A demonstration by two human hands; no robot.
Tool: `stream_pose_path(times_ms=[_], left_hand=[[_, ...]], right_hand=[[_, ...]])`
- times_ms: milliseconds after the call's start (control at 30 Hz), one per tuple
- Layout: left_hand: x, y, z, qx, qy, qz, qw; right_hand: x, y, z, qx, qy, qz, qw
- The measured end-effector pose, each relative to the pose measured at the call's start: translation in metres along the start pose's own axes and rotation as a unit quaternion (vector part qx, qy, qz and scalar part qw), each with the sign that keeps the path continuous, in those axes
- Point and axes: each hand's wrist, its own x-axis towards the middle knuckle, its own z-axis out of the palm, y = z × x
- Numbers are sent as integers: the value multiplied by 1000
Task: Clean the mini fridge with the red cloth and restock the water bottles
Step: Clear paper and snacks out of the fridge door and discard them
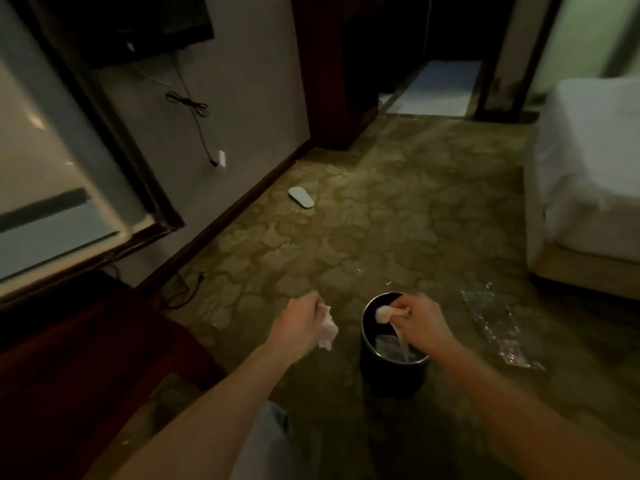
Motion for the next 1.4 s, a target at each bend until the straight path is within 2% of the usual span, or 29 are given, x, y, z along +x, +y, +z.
stream_pose_path(times_ms=[100, 200, 400, 567, 733, 867, 1033, 1167, 1400], left_hand=[[30, 4, 42, 2, -30, 8, 1000], [62, 6, 86, -12, -59, -1, 998], [133, 12, 158, -94, -78, -76, 990], [170, 9, 201, -141, -107, -133, 975], [169, -4, 216, -112, -141, -125, 976], [155, -10, 205, -77, -167, -85, 979], [129, -8, 160, -21, -136, -28, 990], [95, -9, 108, 52, -86, 11, 995], [23, -15, 10, 157, 43, 66, 984]], right_hand=[[24, 38, 13, 31, -20, 69, 997], [49, 75, 27, 38, -18, 102, 994], [98, 131, 52, 42, -23, 164, 985], [122, 164, 75, 40, -50, 179, 982], [117, 174, 96, 21, -64, 175, 982], [107, 161, 104, -11, -87, 133, 987], [93, 125, 93, -57, -105, 72, 990], [79, 71, 74, -96, -113, 14, 989], [26, -38, 46, -150, -56, -109, 981]])
